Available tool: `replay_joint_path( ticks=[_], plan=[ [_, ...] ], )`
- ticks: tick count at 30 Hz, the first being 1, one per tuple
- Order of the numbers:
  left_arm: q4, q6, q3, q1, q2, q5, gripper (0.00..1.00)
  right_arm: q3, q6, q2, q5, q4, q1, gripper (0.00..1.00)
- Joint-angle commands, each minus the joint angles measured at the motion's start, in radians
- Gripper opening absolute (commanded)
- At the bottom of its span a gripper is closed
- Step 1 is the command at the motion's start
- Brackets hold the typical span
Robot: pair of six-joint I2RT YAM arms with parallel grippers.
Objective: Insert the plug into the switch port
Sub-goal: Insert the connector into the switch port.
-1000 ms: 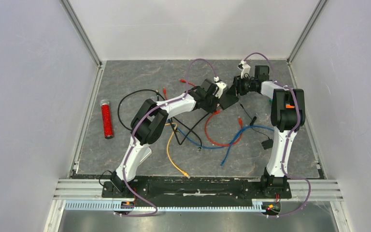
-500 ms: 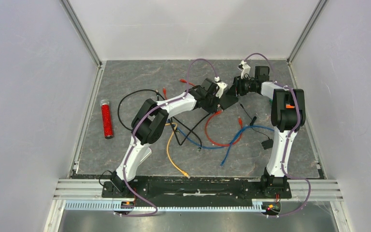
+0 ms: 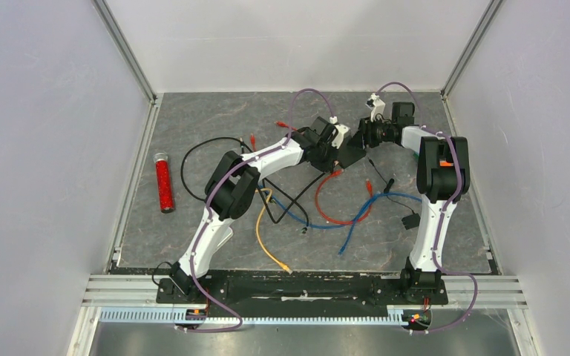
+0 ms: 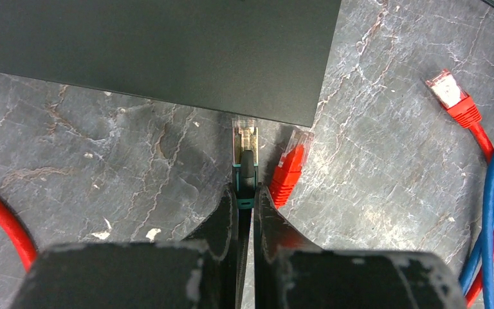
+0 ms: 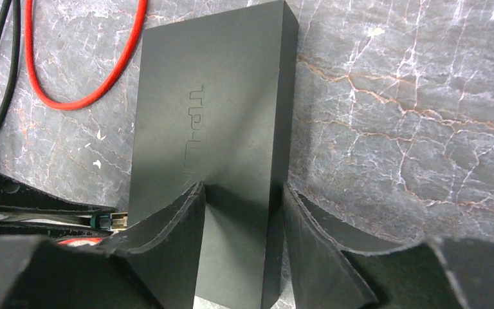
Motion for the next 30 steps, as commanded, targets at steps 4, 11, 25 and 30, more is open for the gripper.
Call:
replay_joint_path(
  ticks=[4,11,25,30],
  plan=[
    [-0.041,-0.059,-0.009,0.002,0.031,0.045,0.02,-0.025,0.001,-0.037,-0.040,-0.053,0.014,0.50],
    [0.031,-0.045,0.008,0.003,0.055,0.049,0.02,-0.064,0.007,-0.038,-0.090,-0.066,0.015,0.49],
    [-0.048,-0.103,0.012,0.023,0.085,0.115,0.02,-0.090,0.015,-0.045,-0.108,-0.081,0.014,0.48],
    [-0.015,-0.093,0.025,0.023,0.101,0.079,0.02,-0.121,0.024,-0.044,-0.121,-0.083,0.015,0.48]
  ],
)
